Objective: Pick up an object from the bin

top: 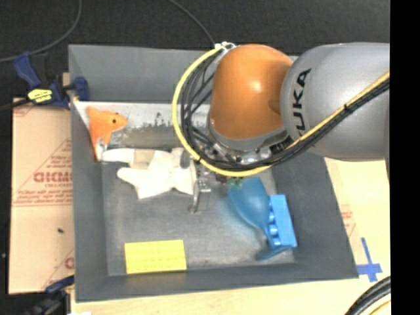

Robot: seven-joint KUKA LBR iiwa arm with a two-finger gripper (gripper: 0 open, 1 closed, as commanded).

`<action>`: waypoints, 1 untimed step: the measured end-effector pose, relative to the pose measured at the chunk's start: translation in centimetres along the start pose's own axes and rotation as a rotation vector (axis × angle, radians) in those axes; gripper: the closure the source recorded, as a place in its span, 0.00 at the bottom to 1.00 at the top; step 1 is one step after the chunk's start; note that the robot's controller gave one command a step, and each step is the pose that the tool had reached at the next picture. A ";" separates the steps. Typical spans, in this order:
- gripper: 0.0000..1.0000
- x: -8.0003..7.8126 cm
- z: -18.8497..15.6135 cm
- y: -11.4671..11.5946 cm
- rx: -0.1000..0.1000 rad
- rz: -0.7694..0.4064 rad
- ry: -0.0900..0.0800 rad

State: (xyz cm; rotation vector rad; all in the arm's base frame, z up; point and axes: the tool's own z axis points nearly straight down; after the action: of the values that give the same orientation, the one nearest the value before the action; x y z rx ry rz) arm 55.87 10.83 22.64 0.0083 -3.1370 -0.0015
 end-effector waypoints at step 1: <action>0.00 0.0 -0.4 -0.1 -0.001 0.004 -0.006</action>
Offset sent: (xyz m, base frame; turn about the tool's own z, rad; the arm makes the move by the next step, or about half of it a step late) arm 0.0676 -0.0306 -0.1564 -0.0027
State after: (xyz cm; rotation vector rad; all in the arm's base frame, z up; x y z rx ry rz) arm 55.91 10.74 23.07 0.0016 -3.1428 -0.0027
